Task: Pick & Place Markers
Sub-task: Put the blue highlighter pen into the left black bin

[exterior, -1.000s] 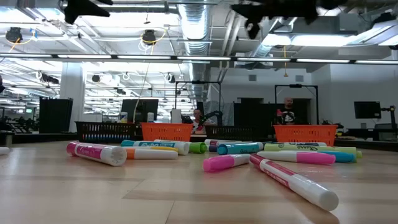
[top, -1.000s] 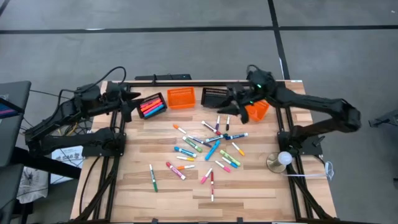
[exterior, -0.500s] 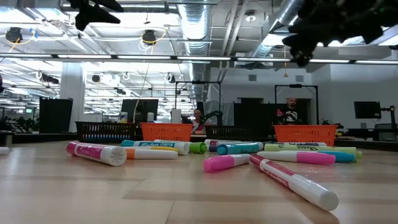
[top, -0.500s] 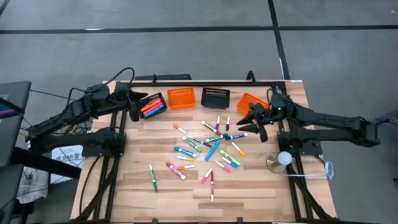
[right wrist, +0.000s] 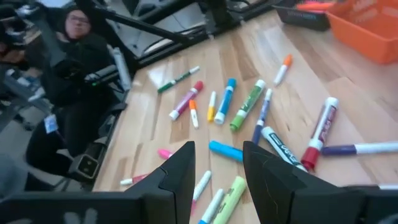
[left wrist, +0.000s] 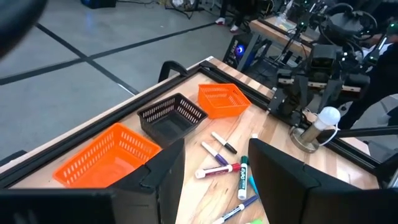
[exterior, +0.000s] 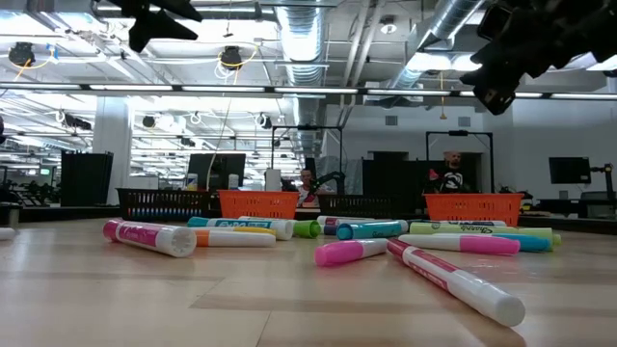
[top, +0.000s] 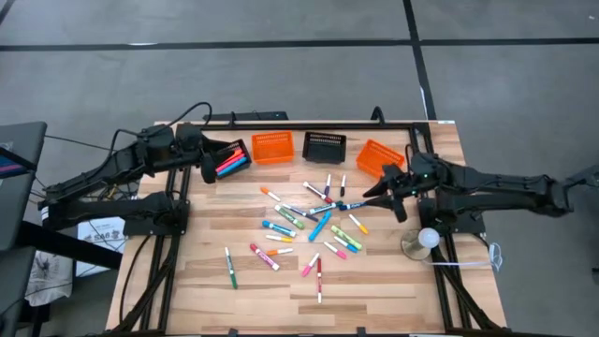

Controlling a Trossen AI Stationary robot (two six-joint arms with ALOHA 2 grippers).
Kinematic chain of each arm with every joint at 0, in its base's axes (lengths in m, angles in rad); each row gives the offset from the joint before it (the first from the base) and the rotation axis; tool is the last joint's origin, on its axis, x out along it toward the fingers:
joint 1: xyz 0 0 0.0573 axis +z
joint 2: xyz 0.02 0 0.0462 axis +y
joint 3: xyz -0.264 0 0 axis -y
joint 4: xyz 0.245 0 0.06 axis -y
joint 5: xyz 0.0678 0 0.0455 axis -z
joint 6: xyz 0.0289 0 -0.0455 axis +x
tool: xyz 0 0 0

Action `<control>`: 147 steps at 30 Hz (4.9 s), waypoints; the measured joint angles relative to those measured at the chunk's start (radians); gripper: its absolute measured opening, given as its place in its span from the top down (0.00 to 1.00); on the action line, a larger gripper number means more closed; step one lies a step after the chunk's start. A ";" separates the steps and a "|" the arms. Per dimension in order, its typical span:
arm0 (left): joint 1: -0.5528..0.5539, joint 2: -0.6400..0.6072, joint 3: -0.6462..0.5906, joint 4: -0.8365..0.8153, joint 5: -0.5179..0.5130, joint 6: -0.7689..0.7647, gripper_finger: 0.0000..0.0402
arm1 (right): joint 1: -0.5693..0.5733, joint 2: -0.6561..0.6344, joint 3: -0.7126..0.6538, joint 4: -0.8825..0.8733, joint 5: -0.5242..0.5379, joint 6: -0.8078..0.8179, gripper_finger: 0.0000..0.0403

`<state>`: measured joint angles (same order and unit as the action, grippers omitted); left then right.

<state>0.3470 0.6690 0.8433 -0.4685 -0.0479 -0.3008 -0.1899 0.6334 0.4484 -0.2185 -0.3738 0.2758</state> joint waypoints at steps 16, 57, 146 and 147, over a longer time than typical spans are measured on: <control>0.000 0.000 0.000 0.016 0.000 0.004 0.56 | 0.117 -0.094 0.000 -0.030 0.197 0.014 0.69; -0.220 -0.043 -0.097 0.203 0.032 0.093 0.56 | 0.279 0.042 0.000 0.028 0.194 0.145 0.70; -0.643 0.014 -0.531 0.810 -0.248 0.032 0.56 | 0.148 0.041 0.000 0.337 0.228 0.142 0.69; -0.642 0.014 -0.531 0.810 -0.248 0.031 0.56 | 0.148 0.048 0.000 0.350 0.229 0.152 0.69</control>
<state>-0.2955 0.6830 0.3122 0.3419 -0.2955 -0.2695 -0.0418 0.6816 0.4488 0.1315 -0.1452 0.4274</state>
